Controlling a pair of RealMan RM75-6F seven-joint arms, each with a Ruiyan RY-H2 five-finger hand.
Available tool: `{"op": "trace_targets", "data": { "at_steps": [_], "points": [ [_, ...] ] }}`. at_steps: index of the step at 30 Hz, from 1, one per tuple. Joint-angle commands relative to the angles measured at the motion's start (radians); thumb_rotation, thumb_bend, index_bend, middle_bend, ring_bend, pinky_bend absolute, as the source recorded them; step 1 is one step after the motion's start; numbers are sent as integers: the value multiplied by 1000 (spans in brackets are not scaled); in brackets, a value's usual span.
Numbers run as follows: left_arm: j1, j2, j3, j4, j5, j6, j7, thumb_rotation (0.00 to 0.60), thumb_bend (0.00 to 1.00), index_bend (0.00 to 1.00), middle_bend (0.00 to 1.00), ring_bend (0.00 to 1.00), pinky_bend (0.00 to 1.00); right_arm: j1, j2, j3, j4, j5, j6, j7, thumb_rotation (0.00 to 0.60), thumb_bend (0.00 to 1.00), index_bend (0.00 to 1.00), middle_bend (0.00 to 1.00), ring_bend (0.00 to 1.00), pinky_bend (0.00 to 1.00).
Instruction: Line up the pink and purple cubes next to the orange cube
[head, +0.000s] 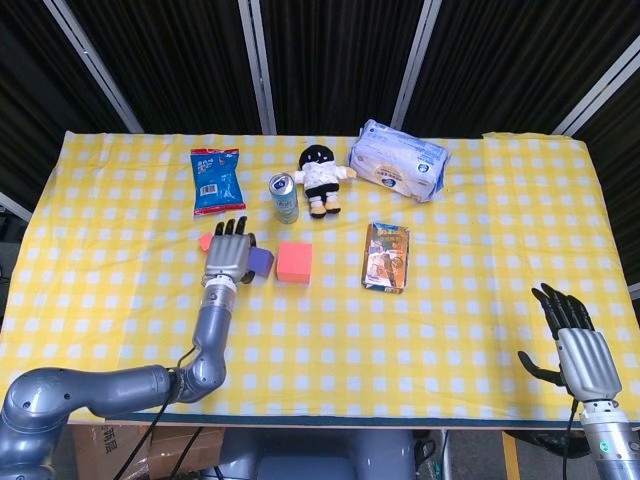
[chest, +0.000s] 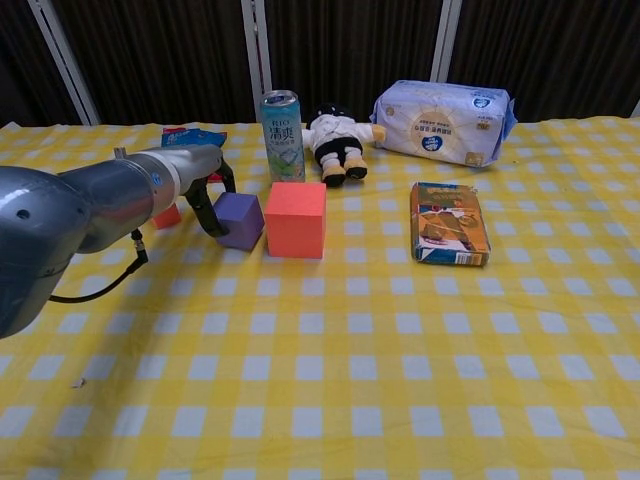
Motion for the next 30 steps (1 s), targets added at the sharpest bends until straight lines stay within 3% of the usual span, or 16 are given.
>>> {"op": "trace_targets", "data": {
  "at_steps": [1, 30],
  "points": [
    [-3, -9, -4, 8, 1, 4, -3, 600, 382, 420, 0, 0, 0, 0, 0, 0, -1, 1, 0, -1, 600, 344, 0, 0, 0, 0],
    [-30, -44, -47, 37, -47, 7, 21, 600, 378, 403, 0, 0, 0, 1, 3, -2, -4, 0, -2, 6, 600, 344, 0, 0, 0, 0]
  ]
}}
